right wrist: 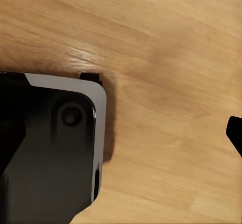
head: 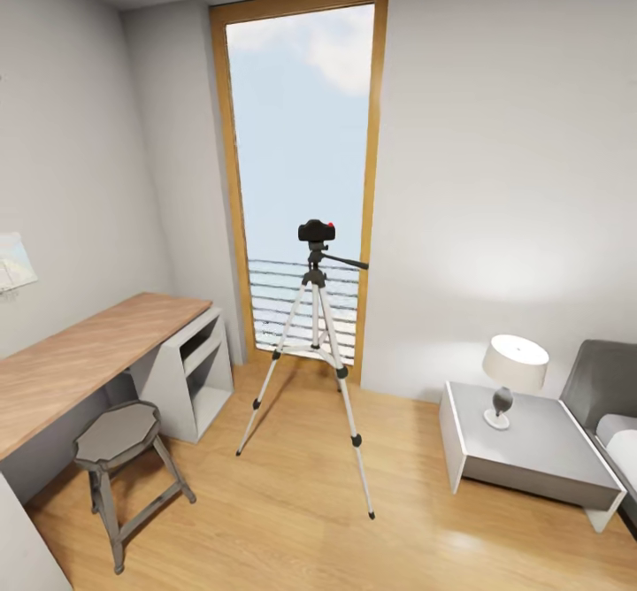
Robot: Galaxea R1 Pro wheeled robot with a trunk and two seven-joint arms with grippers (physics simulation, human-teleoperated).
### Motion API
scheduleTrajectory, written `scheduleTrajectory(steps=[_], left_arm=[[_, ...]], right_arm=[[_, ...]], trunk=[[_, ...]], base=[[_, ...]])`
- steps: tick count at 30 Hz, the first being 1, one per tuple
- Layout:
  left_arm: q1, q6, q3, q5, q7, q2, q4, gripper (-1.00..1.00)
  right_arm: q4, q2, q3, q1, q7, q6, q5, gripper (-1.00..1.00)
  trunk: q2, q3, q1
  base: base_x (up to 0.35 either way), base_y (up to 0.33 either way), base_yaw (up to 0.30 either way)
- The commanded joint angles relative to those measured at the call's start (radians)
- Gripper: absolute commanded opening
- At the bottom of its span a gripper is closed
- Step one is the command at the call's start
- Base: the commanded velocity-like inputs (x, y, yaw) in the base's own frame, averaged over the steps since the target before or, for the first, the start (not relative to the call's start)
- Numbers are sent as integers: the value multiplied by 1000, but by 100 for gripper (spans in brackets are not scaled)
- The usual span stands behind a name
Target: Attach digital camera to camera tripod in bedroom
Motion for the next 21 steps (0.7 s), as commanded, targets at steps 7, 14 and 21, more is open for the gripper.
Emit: scheduleTrajectory(steps=[7,14,21], left_arm=[[0,-1,-8,8,4,0,-1,100],[0,-1,-7,8,4,0,-1,100],[0,-1,-8,8,4,0,-1,100]], right_arm=[[3,0,8,-1,5,-6,-10,100],[3,0,7,-1,4,-5,-11,100],[3,1,8,-1,4,-4,-10,100]], trunk=[[-1,11,0],[-1,22,0],[-1,33,0]], base=[[0,0,0],[0,0,0],[0,0,0]])
